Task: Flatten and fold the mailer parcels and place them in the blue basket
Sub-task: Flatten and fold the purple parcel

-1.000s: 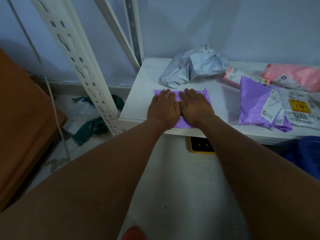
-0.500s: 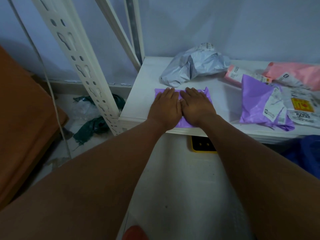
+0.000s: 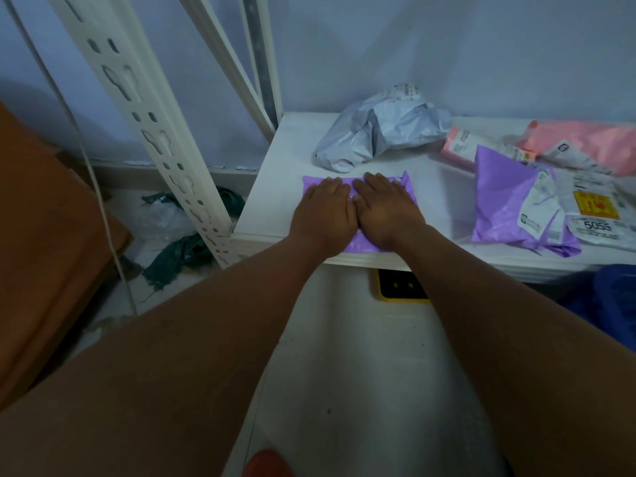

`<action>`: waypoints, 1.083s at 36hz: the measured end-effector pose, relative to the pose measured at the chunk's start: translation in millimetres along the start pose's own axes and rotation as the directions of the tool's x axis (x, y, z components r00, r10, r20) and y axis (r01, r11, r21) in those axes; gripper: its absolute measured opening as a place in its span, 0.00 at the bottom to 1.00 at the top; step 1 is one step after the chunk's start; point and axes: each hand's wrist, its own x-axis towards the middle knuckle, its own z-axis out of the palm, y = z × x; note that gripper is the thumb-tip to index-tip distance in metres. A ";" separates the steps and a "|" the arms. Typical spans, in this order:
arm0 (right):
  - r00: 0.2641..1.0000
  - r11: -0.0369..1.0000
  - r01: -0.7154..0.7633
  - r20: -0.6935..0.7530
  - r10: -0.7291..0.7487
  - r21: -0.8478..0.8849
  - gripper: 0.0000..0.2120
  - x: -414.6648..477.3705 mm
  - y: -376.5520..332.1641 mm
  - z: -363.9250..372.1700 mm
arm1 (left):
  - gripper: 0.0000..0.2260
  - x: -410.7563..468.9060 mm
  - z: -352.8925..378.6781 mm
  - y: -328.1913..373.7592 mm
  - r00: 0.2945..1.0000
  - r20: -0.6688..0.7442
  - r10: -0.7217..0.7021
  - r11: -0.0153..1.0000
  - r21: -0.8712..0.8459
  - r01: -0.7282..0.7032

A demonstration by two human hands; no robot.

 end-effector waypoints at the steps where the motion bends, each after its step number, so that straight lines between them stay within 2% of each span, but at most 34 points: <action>1: 1.000 1.000 0.008 0.003 -0.008 -0.009 0.28 0.3 0.2 -0.4 | 0.31 0.9 0.4 -0.2 1.000 0.005 -0.001 1.000 0.007 0.001; 4: 1.000 1.000 0.020 0.009 -0.020 -0.020 0.29 2.5 2.9 -0.6 | 0.32 4.5 3.9 -1.1 0.999 0.028 -0.026 0.999 0.027 0.025; 7: 0.998 0.997 0.060 0.016 -0.059 -0.049 0.39 3.3 5.6 -3.5 | 0.32 7.4 8.3 -0.7 0.998 0.027 -0.057 0.997 0.049 0.056; 9: 0.996 0.996 0.085 0.007 -0.085 -0.035 0.41 3.4 7.0 -4.1 | 0.33 7.4 7.7 1.7 0.997 0.024 -0.077 0.995 0.061 0.075; 13: 0.990 0.993 0.115 -0.083 -0.112 0.031 0.30 4.4 9.1 -9.1 | 0.32 6.2 -0.7 10.7 0.989 0.042 -0.140 0.988 0.079 0.136; 16: 0.940 0.965 0.186 -0.251 -0.230 -0.187 0.22 5.4 13.8 -15.2 | 0.27 9.6 -10.3 20.9 0.972 0.125 -0.198 0.976 0.113 0.184; 18: 0.912 0.929 0.186 -0.295 -0.284 -0.321 0.16 1.3 15.2 -24.2 | 0.27 12.1 -17.5 28.2 0.952 0.187 -0.242 0.963 0.166 0.213; 19: 0.917 0.926 0.168 -0.291 -0.273 -0.339 0.17 0.1 16.0 -28.7 | 0.28 12.8 -23.1 32.9 0.941 0.213 -0.264 0.954 0.202 0.222; 21: 0.954 0.955 0.088 -0.253 -0.164 -0.284 0.18 -2.4 17.1 -38.7 | 0.27 14.4 -34.4 43.8 0.936 0.224 -0.272 0.940 0.271 0.208; 23: 0.974 0.978 -0.052 -0.225 0.006 -0.201 0.14 -2.2 18.5 -44.4 | 0.24 15.0 -41.7 54.0 0.940 0.209 -0.271 0.931 0.304 0.201; 25: 0.968 0.981 -0.182 -0.184 0.168 -0.061 0.13 -0.1 19.8 -44.1 | 0.21 13.8 -43.7 60.6 0.945 0.168 -0.280 0.922 0.321 0.216; 27: 0.961 0.966 -0.250 -0.105 0.256 0.068 0.13 0.9 17.5 -43.0 | 0.19 12.0 -40.7 60.3 0.953 0.125 -0.277 0.923 0.311 0.227; 29: 0.971 0.967 -0.223 -0.062 0.231 0.122 0.14 0.7 13.3 -39.9 | 0.19 9.8 -33.3 53.7 0.981 0.064 -0.185 0.952 0.259 0.163; 31: 0.974 0.962 -0.193 -0.080 0.212 0.194 0.14 -1.8 11.1 -33.4 | 0.18 10.9 -23.7 44.8 1.000 -0.020 0.009 0.979 0.204 -0.005; 33: 0.975 0.944 -0.141 -0.123 0.184 0.297 0.13 -6.0 12.2 -23.6 | 0.24 12.4 -16.1 37.1 0.992 0.002 0.128 0.982 0.143 -0.126; 36: 0.973 0.924 -0.095 -0.160 0.164 0.370 0.18 -11.9 14.8 -10.7 | 0.32 8.8 -8.7 26.5 0.980 0.102 0.171 0.979 0.091 -0.180; 39: 0.968 0.895 -0.142 -0.129 0.215 0.423 0.18 -12.0 17.3 -14.0 | 0.28 3.8 -4.7 26.1 0.984 0.065 0.165 0.986 0.024 -0.167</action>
